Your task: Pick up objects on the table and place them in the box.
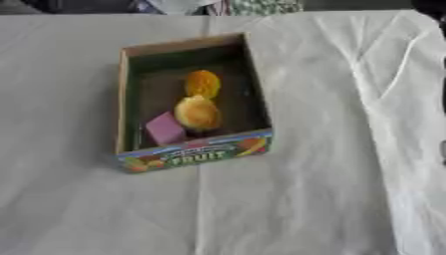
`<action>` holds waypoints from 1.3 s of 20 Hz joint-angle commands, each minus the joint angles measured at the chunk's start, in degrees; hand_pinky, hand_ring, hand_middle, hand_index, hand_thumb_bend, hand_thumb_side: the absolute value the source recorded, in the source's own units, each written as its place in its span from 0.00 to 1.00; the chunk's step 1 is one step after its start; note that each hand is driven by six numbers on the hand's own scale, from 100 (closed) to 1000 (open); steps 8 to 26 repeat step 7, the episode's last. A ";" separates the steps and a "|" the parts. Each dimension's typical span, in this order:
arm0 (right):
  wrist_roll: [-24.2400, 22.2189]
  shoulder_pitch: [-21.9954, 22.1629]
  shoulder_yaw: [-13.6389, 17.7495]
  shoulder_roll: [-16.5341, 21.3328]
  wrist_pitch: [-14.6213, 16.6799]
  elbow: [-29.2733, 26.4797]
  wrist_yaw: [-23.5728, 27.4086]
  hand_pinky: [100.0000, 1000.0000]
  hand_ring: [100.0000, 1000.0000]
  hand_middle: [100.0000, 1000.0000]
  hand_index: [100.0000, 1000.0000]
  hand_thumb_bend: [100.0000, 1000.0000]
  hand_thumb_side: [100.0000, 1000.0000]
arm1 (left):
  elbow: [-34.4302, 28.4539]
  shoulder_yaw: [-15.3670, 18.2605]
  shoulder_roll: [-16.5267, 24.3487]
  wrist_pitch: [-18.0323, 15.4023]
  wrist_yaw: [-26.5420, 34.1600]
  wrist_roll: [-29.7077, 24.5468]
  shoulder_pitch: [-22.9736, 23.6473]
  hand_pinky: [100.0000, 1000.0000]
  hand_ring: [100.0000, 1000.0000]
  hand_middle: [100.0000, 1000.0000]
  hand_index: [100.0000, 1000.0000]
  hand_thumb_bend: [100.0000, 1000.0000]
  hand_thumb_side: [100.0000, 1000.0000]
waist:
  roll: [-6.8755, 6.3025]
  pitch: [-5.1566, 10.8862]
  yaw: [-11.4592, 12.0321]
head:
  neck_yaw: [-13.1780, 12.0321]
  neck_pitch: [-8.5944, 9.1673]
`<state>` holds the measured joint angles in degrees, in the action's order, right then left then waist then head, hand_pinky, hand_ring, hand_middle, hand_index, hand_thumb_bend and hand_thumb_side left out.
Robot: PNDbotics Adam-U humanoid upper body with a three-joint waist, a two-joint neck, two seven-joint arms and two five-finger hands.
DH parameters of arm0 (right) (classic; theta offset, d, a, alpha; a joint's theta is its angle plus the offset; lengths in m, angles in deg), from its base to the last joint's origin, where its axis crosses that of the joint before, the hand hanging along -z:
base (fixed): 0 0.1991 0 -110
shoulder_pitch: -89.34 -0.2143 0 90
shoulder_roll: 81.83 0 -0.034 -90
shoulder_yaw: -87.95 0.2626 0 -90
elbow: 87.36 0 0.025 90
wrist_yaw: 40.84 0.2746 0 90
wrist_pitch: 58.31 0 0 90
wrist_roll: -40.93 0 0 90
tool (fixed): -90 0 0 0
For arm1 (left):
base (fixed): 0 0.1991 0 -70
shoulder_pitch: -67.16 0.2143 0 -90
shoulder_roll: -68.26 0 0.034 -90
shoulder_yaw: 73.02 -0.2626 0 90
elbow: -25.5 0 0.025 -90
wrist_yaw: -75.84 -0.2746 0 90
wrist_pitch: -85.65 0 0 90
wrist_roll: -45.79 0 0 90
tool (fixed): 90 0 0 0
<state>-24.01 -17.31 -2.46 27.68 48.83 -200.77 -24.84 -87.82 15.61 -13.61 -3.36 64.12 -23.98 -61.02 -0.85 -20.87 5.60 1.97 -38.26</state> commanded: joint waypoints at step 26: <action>-0.22 -0.73 1.15 -1.26 1.52 -1.17 -2.30 0.81 0.71 0.71 0.73 0.00 0.70 | -1.27 7.84 1.45 -11.12 7.79 8.08 12.65 0.73 0.78 0.76 0.86 0.16 0.52 | 1.91 0.51 1.11 | -0.59 -0.09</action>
